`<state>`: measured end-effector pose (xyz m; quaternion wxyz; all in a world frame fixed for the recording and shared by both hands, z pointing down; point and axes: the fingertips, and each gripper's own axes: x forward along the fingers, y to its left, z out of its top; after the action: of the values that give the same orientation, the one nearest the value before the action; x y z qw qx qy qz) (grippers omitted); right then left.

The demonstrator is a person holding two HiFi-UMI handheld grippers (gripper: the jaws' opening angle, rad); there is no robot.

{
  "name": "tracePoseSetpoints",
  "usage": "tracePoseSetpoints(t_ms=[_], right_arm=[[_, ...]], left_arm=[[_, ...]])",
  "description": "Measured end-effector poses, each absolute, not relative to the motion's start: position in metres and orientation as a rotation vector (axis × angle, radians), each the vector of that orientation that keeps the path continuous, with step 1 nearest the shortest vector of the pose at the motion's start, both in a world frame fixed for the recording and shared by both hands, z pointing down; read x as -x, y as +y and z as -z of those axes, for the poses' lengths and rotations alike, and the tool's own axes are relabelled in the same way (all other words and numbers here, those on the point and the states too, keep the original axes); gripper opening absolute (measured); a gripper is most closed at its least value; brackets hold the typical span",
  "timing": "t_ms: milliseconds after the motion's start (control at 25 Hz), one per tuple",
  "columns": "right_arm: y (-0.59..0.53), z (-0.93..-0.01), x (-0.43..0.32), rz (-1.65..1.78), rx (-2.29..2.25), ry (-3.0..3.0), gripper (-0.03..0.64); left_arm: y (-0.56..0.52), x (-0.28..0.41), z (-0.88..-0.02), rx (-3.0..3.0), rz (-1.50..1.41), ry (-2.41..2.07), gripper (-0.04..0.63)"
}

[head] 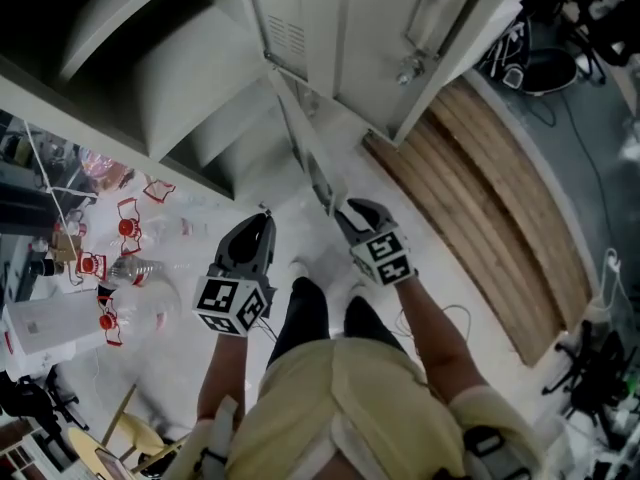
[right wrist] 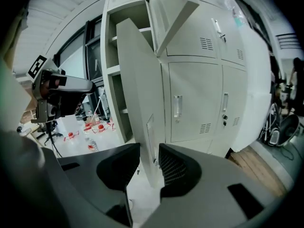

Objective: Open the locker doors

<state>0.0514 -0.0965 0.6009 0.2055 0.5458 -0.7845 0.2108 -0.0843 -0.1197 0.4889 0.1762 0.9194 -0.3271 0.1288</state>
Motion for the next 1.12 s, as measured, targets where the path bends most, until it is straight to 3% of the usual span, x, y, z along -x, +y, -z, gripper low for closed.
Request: tracePoseSetpoints(t_ms=[1120], right_arm=[[-0.061, -0.551, -0.112, -0.623, -1.862, -2.108, 0.109]], left_arm=[[-0.101, 0.024, -0.485, -2.656, -0.38, -0.804, 0.026]])
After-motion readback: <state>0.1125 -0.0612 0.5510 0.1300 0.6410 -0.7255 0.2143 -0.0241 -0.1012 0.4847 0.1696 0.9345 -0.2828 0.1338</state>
